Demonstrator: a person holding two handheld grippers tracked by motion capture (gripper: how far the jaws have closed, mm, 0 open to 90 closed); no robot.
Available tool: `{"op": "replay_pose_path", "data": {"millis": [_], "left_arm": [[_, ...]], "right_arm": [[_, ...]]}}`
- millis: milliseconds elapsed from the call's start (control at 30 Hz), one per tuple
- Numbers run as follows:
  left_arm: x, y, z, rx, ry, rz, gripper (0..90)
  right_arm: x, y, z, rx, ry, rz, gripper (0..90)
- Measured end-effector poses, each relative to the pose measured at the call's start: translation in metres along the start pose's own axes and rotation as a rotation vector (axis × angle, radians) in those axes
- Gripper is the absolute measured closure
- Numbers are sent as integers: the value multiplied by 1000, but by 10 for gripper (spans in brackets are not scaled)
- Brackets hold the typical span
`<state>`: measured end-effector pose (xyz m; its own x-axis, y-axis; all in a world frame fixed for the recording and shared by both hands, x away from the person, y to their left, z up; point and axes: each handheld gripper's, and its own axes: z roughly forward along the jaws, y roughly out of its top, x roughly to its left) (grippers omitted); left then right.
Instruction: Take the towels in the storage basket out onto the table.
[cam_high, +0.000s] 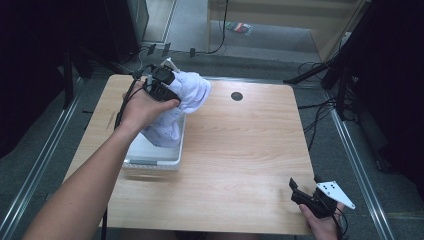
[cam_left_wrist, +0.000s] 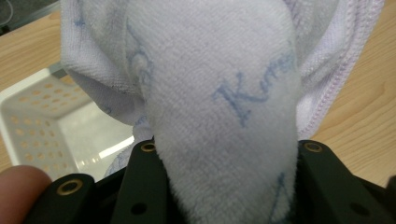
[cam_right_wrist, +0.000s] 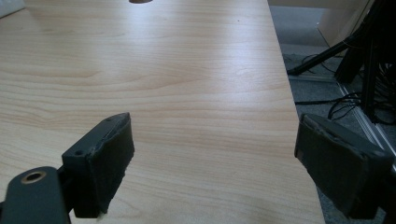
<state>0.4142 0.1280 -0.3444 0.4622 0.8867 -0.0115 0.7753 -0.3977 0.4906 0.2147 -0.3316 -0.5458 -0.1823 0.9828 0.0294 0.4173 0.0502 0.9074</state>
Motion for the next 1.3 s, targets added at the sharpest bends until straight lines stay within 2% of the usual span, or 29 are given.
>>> {"op": "replay_pose_path", "data": {"millis": [233, 533, 567, 600, 767, 1067, 1300], "left_arm": [[-19, 11, 4, 6, -20, 25, 628], [-50, 25, 15, 13, -42, 71, 627], [-50, 25, 15, 13, -42, 71, 627], [-56, 27, 17, 9, -47, 72, 627], [-70, 34, 22, 6, -62, 83, 624], [-95, 45, 41, 10, -101, 94, 622], [-106, 49, 54, 18, -114, 102, 620]], "right_arm": [[0, 0, 1, 6, 6, -4, 122], [2, 0, 0, -3, -2, -11, 122], [1, 0, 0, -3, -3, -12, 122], [1, 0, 0, -3, -3, -12, 122], [1, 0, 0, -2, -1, -11, 123], [3, 0, 0, -5, -11, -13, 127], [2, 0, 0, -6, -13, -13, 128]]}}
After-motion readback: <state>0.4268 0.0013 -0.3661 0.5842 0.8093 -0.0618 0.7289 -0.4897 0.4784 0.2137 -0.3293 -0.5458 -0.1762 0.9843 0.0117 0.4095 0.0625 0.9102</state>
